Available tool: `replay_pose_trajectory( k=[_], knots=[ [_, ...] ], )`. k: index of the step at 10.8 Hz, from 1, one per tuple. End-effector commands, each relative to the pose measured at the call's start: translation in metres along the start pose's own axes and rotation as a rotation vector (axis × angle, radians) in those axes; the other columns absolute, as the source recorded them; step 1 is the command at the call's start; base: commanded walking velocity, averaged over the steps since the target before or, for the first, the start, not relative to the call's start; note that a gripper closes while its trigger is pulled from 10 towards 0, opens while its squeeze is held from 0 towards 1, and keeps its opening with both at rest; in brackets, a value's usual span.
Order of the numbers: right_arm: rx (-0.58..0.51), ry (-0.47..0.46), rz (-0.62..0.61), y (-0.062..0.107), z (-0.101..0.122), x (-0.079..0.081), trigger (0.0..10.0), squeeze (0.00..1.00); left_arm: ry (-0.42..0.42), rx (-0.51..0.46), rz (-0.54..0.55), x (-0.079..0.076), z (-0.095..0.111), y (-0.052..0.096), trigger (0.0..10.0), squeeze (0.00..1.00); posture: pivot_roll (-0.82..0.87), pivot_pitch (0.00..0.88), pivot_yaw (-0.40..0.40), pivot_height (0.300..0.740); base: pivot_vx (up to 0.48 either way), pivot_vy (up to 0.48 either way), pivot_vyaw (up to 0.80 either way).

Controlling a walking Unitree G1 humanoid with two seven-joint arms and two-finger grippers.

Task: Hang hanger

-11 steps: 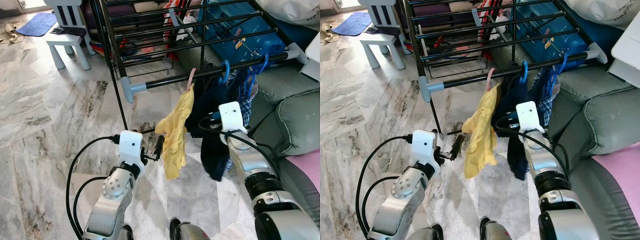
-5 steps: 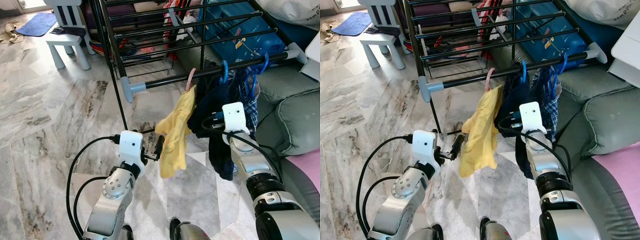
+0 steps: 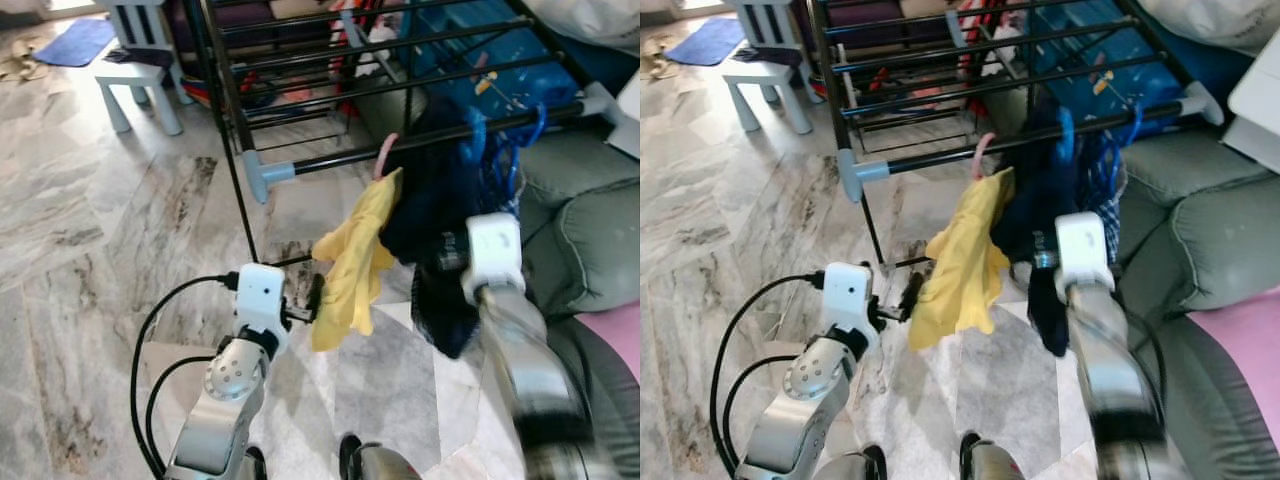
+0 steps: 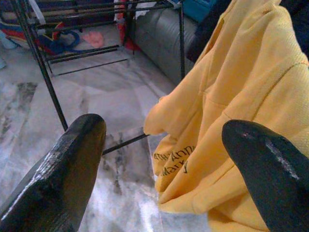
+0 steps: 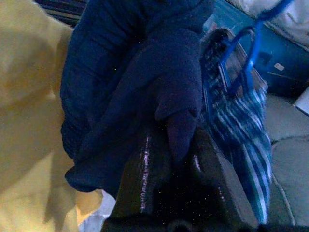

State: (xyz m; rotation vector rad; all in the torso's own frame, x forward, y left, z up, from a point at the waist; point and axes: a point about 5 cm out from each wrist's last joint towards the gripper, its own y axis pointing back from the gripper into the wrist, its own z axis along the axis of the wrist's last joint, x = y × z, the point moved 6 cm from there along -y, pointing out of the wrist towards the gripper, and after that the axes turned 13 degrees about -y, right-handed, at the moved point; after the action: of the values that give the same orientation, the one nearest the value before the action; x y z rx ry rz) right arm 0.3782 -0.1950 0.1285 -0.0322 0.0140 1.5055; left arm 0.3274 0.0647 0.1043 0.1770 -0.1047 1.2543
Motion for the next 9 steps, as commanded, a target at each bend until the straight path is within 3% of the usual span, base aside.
replay_pose_trajectory(
  k=[1,2,4,6,7,9],
  knots=[
    [-0.045,-0.005,0.008,0.003,0.014,0.002,10.0,0.00,0.003,0.010,-0.008,-0.004,-0.002,0.002,10.0,0.00,-0.12,0.244,-0.017,0.740,0.000,0.000,0.00],
    [0.035,-0.028,0.012,0.026,-0.010,0.004,10.0,0.00,-0.008,0.014,-0.010,-0.004,-0.002,0.001,10.0,0.00,-0.12,0.247,-0.015,0.740,0.000,0.000,0.00],
    [0.089,-0.053,0.030,0.043,-0.021,0.013,10.0,0.00,-0.016,0.019,-0.013,-0.004,-0.004,0.002,10.0,0.00,-0.12,0.248,-0.014,0.740,0.000,0.000,0.00],
    [0.112,-0.063,0.031,0.050,-0.023,0.016,10.0,0.00,-0.034,0.022,0.001,-0.002,-0.004,0.001,10.0,0.00,-0.12,0.246,-0.013,0.740,0.000,0.000,0.00],
    [0.114,-0.063,0.027,0.050,-0.021,0.016,10.0,0.00,-0.053,0.005,0.042,0.006,0.002,0.000,10.0,0.00,-0.12,0.244,-0.013,0.740,0.000,0.000,0.00],
    [0.108,-0.056,0.016,0.049,-0.016,0.010,10.0,0.00,-0.070,-0.055,0.126,0.022,0.027,-0.003,10.0,0.00,-0.12,0.244,-0.016,0.740,-0.131,0.000,0.00]
  ],
)
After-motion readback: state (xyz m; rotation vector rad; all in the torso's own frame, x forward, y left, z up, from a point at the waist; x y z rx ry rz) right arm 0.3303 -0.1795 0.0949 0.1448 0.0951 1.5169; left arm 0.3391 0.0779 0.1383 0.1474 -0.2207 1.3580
